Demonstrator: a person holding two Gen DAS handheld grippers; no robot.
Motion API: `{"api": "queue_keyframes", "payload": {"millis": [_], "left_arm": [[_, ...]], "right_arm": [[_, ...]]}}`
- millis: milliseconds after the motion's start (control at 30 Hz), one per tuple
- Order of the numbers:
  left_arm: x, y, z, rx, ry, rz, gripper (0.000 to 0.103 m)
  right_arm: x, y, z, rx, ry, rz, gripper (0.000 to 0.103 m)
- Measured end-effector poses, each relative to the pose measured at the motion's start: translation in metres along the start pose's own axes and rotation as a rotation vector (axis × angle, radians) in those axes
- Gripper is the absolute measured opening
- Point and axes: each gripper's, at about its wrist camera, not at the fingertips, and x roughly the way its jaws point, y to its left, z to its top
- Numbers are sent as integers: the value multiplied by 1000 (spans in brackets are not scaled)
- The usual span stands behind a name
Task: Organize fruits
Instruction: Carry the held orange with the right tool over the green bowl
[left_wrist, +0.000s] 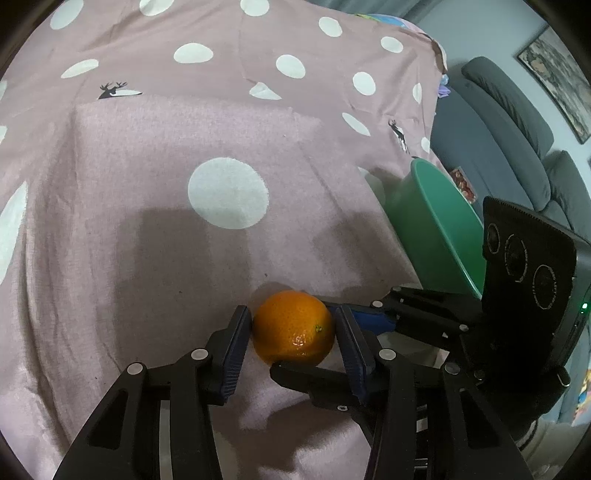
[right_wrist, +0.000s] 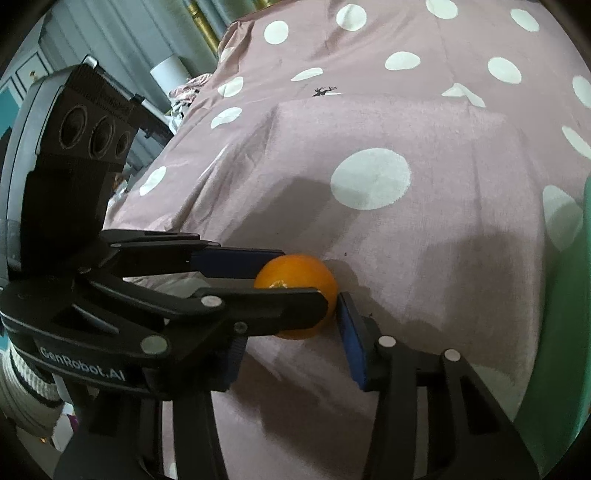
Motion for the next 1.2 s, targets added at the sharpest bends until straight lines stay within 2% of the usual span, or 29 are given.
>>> {"api": "queue_keyframes", "payload": {"millis": [300,667,967,1200], "left_arm": [[-6,-12,-7,8,-11,5,48],[-30,-47,-10,71,-69,19,48],[-41,-99,7,186,-113,20,48],[-31,-151,23,299,-122,2,48]], "right_arm": [[-12,5,-8,25,-29,-1,46],[-51,16,-13,17,-117,-17,46],[-100,5,-13,24,-234,-53,46],[-145,-19,-21,60,-324,-109,46]]}}
